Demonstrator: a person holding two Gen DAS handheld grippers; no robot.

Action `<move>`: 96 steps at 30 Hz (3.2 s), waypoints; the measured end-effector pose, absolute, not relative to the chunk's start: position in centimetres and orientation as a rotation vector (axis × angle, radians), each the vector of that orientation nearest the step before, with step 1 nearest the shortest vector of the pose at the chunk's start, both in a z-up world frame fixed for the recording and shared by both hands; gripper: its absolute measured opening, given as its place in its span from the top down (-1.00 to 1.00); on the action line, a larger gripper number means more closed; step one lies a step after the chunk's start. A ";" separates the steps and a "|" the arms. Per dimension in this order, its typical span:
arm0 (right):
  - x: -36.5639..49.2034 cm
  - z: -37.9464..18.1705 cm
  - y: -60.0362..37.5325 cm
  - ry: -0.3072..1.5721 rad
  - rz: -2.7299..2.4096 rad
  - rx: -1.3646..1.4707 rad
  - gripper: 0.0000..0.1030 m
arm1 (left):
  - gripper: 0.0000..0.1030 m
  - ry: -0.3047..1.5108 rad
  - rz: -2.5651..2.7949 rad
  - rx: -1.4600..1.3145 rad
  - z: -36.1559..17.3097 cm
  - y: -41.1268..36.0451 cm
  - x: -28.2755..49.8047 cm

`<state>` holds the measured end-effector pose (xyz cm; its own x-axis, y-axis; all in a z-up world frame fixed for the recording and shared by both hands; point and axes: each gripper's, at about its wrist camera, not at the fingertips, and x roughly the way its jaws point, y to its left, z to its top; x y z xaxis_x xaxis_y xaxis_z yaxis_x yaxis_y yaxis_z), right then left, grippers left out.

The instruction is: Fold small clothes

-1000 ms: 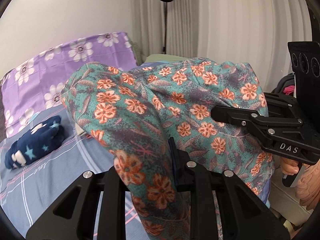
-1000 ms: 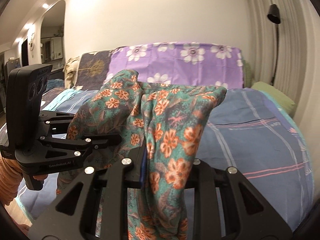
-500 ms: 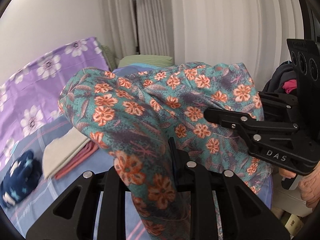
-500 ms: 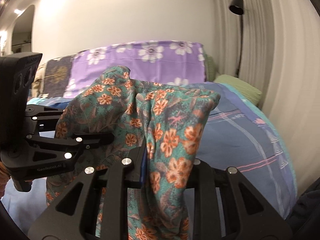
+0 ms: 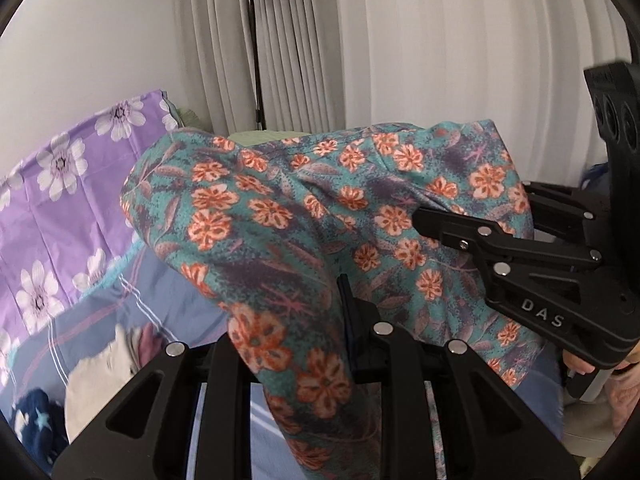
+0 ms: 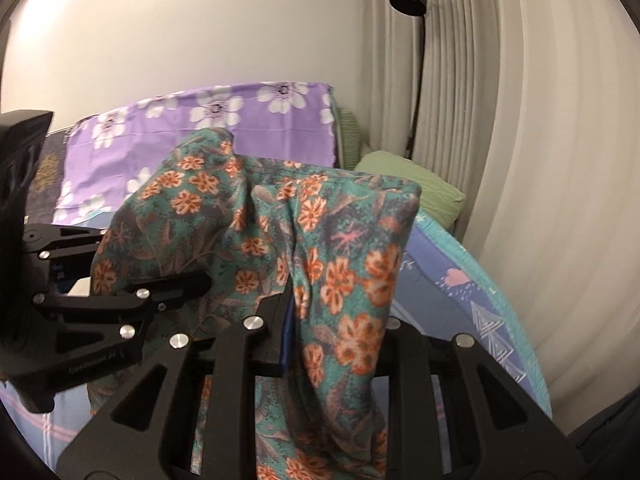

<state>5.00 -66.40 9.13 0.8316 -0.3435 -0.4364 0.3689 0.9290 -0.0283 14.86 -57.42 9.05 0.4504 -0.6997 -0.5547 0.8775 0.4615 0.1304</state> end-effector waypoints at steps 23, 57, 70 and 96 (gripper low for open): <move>16.1 -5.9 -72.7 0.868 -0.684 -0.015 -0.29 | -0.33 0.735 -0.851 0.533 -6.1 -62.5 24.0; -4.8 4.0 -55.2 0.486 -0.601 0.257 -0.83 | -0.97 0.537 -0.911 0.214 3.2 -44.3 9.2; -11.9 8.1 -46.1 0.384 -0.645 0.224 -0.93 | -0.97 0.367 -0.881 0.212 7.9 -35.7 1.1; -16.4 7.6 -36.2 0.428 -0.629 0.153 -0.96 | -0.97 0.327 -0.934 0.233 7.9 -26.2 -6.4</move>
